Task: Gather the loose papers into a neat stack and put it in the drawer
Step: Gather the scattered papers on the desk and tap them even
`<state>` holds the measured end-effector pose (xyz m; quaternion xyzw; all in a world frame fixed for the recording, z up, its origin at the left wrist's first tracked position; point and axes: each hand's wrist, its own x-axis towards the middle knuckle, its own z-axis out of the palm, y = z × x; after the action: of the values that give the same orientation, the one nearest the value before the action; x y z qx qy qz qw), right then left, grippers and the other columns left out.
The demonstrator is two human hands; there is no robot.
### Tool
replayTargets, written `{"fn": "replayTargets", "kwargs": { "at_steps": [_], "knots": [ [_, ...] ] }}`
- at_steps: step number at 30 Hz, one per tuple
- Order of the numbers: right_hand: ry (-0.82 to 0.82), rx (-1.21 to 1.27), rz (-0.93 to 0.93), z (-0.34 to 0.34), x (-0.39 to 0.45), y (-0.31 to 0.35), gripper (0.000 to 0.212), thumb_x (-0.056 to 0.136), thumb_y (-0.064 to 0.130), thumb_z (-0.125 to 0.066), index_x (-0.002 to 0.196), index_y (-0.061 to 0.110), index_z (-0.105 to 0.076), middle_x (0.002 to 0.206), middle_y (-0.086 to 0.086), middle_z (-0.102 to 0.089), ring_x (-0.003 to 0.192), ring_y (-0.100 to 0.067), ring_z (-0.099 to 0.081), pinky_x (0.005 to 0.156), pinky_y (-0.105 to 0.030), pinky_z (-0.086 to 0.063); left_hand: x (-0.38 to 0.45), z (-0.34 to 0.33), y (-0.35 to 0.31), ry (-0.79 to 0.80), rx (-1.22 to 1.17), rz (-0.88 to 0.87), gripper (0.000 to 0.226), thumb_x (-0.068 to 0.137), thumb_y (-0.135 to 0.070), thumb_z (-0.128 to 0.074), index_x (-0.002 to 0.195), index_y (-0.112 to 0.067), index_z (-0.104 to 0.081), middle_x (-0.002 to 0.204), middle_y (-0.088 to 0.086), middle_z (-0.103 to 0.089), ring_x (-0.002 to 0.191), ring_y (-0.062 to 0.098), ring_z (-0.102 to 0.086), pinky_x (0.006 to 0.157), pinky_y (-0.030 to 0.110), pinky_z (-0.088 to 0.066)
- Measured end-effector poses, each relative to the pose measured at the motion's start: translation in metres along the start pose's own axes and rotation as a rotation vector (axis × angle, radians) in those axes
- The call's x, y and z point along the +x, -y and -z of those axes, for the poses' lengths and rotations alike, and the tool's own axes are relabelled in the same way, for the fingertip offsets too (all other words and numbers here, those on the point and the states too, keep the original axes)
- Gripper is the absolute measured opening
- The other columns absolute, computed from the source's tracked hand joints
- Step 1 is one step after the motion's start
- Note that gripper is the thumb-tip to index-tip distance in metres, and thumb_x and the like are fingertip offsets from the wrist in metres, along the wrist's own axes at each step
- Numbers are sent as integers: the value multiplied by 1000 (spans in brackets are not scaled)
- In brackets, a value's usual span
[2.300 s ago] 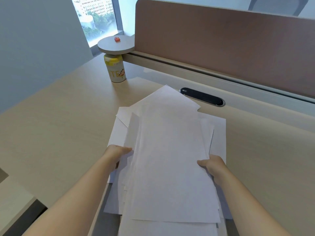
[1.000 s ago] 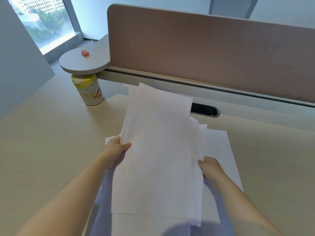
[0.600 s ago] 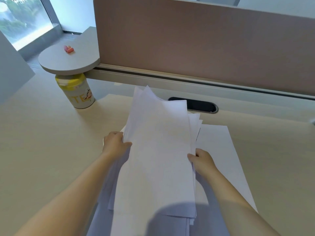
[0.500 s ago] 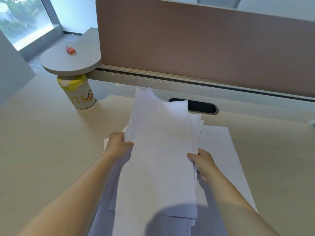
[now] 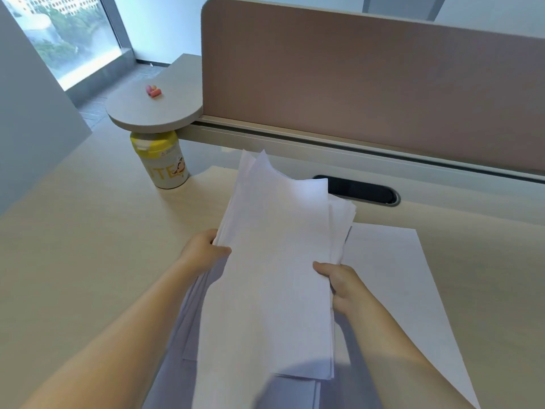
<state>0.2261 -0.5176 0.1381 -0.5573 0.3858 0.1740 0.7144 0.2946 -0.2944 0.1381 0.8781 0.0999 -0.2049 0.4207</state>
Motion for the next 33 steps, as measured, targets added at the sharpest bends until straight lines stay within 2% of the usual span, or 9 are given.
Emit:
{"fn": "replayTargets", "kwargs": {
  "at_steps": [4, 9, 13, 17, 19, 21, 23, 26, 33],
  "knots": [
    [-79, -181, 84, -12, 3, 0, 45, 86, 1, -56, 129, -9, -45, 125, -20, -58, 112, -36, -57, 98, -44, -46, -9, 6, 3, -70, -7, -36, 29, 84, -8, -54, 113, -7, -59, 105, 11, -63, 95, 28, -57, 75, 29, -39],
    [-51, -264, 225, -9, -5, 6, 31, 89, -4, -47, 119, 3, -54, 99, -7, -59, 86, -22, -54, 77, -25, -43, -28, 20, 10, 63, -382, 92, 32, 84, 8, -52, 115, -3, -54, 103, 16, -62, 98, 32, -58, 94, 46, -45],
    [28, -263, 265, -7, -14, 9, 38, 89, -5, -47, 126, 0, -51, 106, -8, -56, 97, -24, -52, 84, -27, -42, -51, 27, 18, 63, -534, 253, 13, 84, 6, -53, 96, 3, -58, 80, 14, -64, 65, 28, -63, 58, 32, -56],
    [130, -435, 274, -2, -26, 7, 21, 91, 2, -46, 108, 12, -52, 83, -2, -55, 68, -15, -50, 45, -12, -40, -73, 15, 31, -28, -510, 286, 8, 86, 3, -52, 92, 4, -57, 84, 13, -64, 69, 24, -61, 62, 30, -54],
    [75, -595, 308, 4, -28, 2, 18, 91, 11, -47, 109, 9, -52, 95, -5, -55, 75, -14, -53, 59, -15, -46, -82, 3, 42, -59, -394, 307, 9, 86, 1, -54, 94, 3, -58, 68, 13, -64, 57, 22, -58, 51, 24, -48],
    [-77, -919, 364, 19, -23, -5, 43, 92, 27, -47, 130, 7, -45, 133, -8, -44, 117, -23, -49, 97, -32, -42, -85, -9, 55, -154, -312, 320, 28, 86, 0, -56, 112, 8, -57, 95, 22, -68, 81, 29, -63, 71, 32, -48],
    [-237, -1203, 310, 40, -20, -12, 62, 91, 42, -41, 144, 13, -26, 156, -10, -16, 143, -31, -17, 115, -44, -21, -91, -19, 62, -211, -267, 322, 38, 86, -1, -55, 123, 6, -52, 121, 23, -61, 109, 37, -59, 91, 39, -45],
    [-191, -1237, 134, 63, -23, -23, 74, 92, 50, -32, 149, 15, -1, 158, -11, 15, 145, -32, 14, 118, -49, 1, -97, -32, 63, -220, -250, 293, 39, 88, -4, -52, 127, -1, -49, 125, 22, -59, 114, 37, -56, 96, 42, -45],
    [24, -1131, 183, 54, -28, -28, 74, 94, 47, -28, 148, 14, 8, 159, -8, 15, 145, -28, 17, 118, -43, 5, -106, -60, 56, -187, -396, 257, 36, 88, 2, -52, 123, 7, -52, 120, 19, -60, 103, 27, -56, 88, 32, -40]
  ]
}}
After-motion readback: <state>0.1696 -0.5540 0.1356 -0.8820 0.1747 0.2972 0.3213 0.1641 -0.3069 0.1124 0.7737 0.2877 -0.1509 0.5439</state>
